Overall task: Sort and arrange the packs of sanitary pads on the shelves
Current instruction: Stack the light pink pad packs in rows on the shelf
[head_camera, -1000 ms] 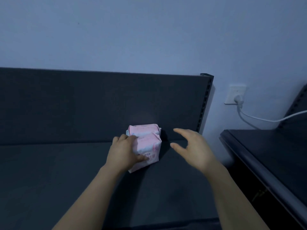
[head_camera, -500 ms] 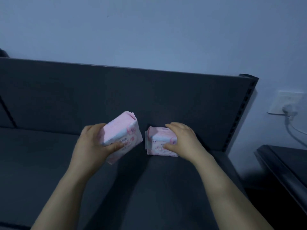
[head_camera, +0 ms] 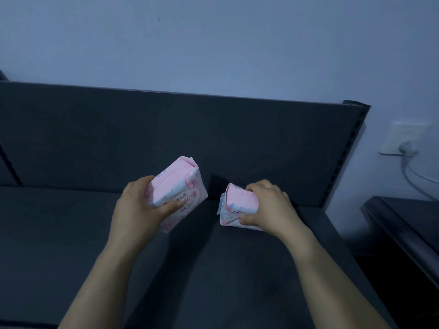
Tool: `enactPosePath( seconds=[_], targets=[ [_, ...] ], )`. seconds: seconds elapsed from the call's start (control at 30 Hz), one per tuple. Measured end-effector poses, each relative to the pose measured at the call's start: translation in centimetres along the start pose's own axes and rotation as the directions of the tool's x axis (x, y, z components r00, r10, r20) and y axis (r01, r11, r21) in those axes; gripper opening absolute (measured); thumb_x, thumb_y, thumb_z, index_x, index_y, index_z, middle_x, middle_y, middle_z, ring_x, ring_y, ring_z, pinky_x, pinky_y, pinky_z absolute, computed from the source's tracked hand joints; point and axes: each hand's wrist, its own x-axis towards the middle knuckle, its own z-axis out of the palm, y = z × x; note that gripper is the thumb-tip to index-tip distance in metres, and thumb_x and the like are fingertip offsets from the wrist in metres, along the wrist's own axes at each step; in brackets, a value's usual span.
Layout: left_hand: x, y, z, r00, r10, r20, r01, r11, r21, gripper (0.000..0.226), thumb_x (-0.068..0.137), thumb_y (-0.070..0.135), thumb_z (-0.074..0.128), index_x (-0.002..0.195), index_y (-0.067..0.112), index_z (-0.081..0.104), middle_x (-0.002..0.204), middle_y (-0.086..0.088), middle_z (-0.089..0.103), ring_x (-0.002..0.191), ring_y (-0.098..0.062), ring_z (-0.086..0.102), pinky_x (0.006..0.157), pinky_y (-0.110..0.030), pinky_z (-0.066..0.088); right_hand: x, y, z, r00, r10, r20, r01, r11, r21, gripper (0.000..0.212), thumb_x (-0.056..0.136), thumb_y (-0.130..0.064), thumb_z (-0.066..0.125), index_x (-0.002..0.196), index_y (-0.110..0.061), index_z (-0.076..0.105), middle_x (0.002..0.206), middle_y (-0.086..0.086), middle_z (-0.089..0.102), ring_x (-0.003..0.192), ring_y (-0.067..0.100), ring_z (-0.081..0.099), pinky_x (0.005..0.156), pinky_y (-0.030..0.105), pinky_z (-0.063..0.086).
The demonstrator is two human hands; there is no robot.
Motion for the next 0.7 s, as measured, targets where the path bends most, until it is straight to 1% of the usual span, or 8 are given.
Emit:
enactPosePath(
  seconds=[0.07, 0.17, 0.27, 0.33, 0.4, 0.47, 0.63, 0.7],
  targets=[
    [0.0, 0.3, 0.1, 0.998, 0.029, 0.047, -0.028, 0.999, -0.026, 0.056, 0.066, 0.040, 0.086, 0.115, 0.028, 0.060, 0.106, 0.007, 0.057, 0.094, -0.012, 0.053, 0.071, -0.027, 0.039, -2.1, -0.3, -1.3, 0.999, 0.042, -0.033, -0.041, 0.999, 0.010, 0.060, 0.065, -0.048, 0.077, 0.117, -0.032, 0.051, 0.109, -0.013, 0.049, 0.106, 0.013, 0.044, 0.089, 0.028, 0.032],
    [0.0, 1.0, 0.4, 0.986, 0.097, 0.137, -0.088, 0.993, -0.075, 0.057, 0.066, 0.040, 0.086, 0.114, 0.028, 0.060, 0.105, 0.007, 0.057, 0.093, -0.010, 0.053, 0.068, -0.024, 0.038, -5.9, -1.0, -3.3, 0.989, 0.134, -0.068, -0.130, 0.990, 0.063, 0.063, 0.063, -0.051, 0.078, 0.117, -0.032, 0.051, 0.105, -0.013, 0.050, 0.101, 0.011, 0.042, 0.090, 0.030, 0.035],
    [-0.4, 1.8, 0.4, 0.957, 0.169, 0.237, -0.138, 0.980, -0.143, 0.056, 0.065, 0.039, 0.087, 0.113, 0.029, 0.060, 0.107, 0.008, 0.056, 0.094, -0.008, 0.054, 0.069, -0.024, 0.040, -10.1, -2.3, -4.7, 0.957, 0.222, -0.188, -0.208, 0.974, 0.094, 0.065, 0.056, -0.050, 0.080, 0.112, -0.026, 0.057, 0.100, -0.009, 0.054, 0.098, 0.017, 0.050, 0.089, 0.037, 0.042],
    [-1.0, 2.4, 0.4, 0.927, 0.227, 0.298, -0.177, 0.966, -0.186, 0.057, 0.063, 0.038, 0.088, 0.112, 0.030, 0.060, 0.107, 0.008, 0.056, 0.093, -0.005, 0.054, 0.069, -0.023, 0.041, -12.9, -3.6, -6.0, 0.931, 0.293, -0.218, -0.284, 0.956, 0.070, 0.059, 0.055, -0.048, 0.080, 0.105, -0.026, 0.059, 0.096, -0.008, 0.057, 0.093, 0.019, 0.054, 0.084, 0.038, 0.045],
    [-2.0, 2.9, 0.1, 0.890, 0.283, 0.358, -0.209, 0.951, -0.229, 0.057, 0.063, 0.038, 0.089, 0.112, 0.032, 0.059, 0.106, 0.010, 0.056, 0.092, -0.002, 0.053, 0.068, -0.019, 0.041, -16.0, -5.2, -7.2, 0.899, 0.363, -0.243, -0.361, 0.931, 0.057, 0.057, 0.055, -0.050, 0.081, 0.103, -0.029, 0.058, 0.095, -0.009, 0.058, 0.090, 0.017, 0.054, 0.082, 0.038, 0.046],
    [-3.2, 3.4, -0.1, 0.848, 0.328, 0.417, -0.232, 0.936, -0.266, 0.058, 0.063, 0.038, 0.089, 0.112, 0.032, 0.059, 0.105, 0.011, 0.055, 0.092, -0.002, 0.053, 0.068, -0.018, 0.040, -19.4, -6.8, -8.0, 0.857, 0.431, -0.282, -0.428, 0.900, 0.075, 0.058, 0.057, -0.048, 0.081, 0.106, -0.027, 0.058, 0.098, -0.009, 0.057, 0.091, 0.016, 0.052, 0.084, 0.039, 0.045],
    [-8.0, 5.0, -0.2, 0.726, 0.435, 0.533, -0.249, 0.888, -0.386, 0.057, 0.064, 0.036, 0.088, 0.113, 0.032, 0.060, 0.106, 0.011, 0.055, 0.096, -0.008, 0.055, 0.078, -0.029, 0.047, -28.3, -10.5, -9.0, 0.733, 0.572, -0.368, -0.586, 0.806, 0.083, 0.066, 0.058, -0.045, 0.083, 0.116, -0.027, 0.058, 0.107, -0.008, 0.056, 0.101, 0.018, 0.051, 0.088, 0.041, 0.043],
    [-10.6, 6.0, 0.0, 0.654, 0.473, 0.590, -0.243, 0.871, -0.428, 0.052, 0.066, 0.035, 0.086, 0.110, 0.035, 0.059, 0.106, 0.012, 0.054, 0.095, -0.007, 0.055, 0.074, -0.028, 0.046, -31.8, -11.6, -9.6, 0.686, 0.616, -0.387, -0.647, 0.760, 0.062, 0.063, 0.059, -0.046, 0.082, 0.115, -0.029, 0.058, 0.107, -0.009, 0.057, 0.101, 0.017, 0.051, 0.087, 0.040, 0.043]
  ],
)
